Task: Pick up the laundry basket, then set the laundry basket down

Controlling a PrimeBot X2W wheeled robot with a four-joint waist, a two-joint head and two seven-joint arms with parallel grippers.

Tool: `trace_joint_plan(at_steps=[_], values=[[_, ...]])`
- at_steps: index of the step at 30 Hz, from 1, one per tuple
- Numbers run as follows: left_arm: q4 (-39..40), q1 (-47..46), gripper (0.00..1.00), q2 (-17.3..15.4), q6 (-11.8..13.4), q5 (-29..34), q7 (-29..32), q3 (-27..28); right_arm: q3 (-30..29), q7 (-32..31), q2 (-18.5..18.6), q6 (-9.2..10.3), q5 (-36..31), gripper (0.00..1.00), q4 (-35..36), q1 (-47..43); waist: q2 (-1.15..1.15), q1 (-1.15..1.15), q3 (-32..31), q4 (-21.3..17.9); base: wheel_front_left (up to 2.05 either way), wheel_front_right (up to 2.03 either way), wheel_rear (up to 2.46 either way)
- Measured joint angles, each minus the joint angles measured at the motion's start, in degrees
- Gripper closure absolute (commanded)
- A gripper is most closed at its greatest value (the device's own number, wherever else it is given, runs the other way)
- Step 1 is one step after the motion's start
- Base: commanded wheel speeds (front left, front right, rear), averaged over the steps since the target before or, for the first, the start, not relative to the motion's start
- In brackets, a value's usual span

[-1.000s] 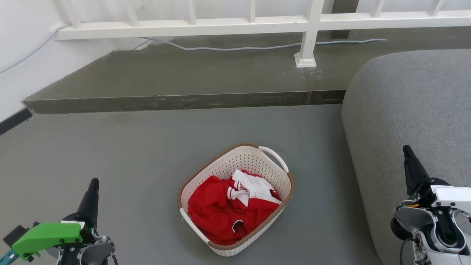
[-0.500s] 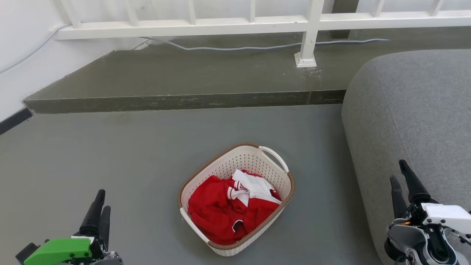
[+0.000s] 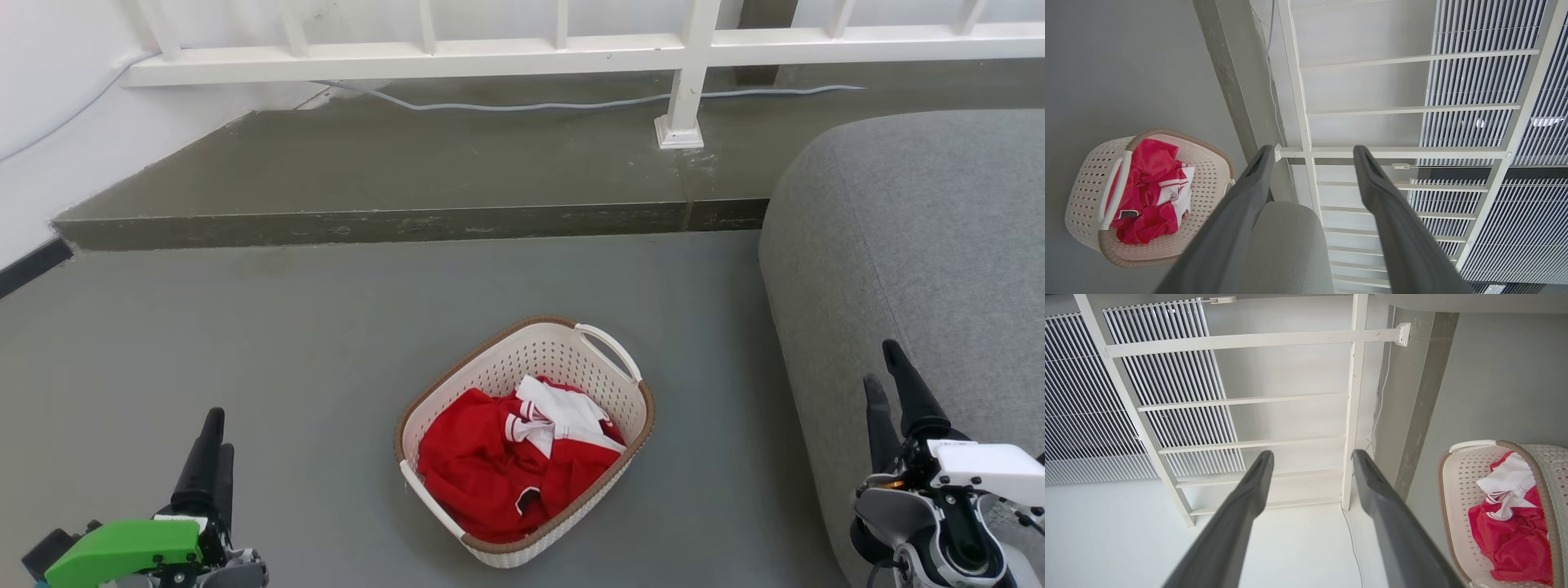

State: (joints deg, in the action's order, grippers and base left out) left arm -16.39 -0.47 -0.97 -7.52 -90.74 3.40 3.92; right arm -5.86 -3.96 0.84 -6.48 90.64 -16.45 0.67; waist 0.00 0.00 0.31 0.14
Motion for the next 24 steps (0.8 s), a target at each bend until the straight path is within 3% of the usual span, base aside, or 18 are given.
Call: trace_joint_plan(at_steps=[12,24], values=[[1.6,0.0,0.00,-2.8,0.0,8.6,-2.6,-2.7,3.6,2.8,3.3,0.00,-8.1,0.00,2.6,0.4,0.00,0.00,0.1,0.0,0.00,0.00,0.00],[2.9,0.0,0.00,-5.4,0.8,24.7,-5.0,-4.1,6.8,5.4,6.0,-0.02,-22.9,0.00,4.1,1.3,0.00,0.00,0.2,0.1,0.00,0.00,0.00]])
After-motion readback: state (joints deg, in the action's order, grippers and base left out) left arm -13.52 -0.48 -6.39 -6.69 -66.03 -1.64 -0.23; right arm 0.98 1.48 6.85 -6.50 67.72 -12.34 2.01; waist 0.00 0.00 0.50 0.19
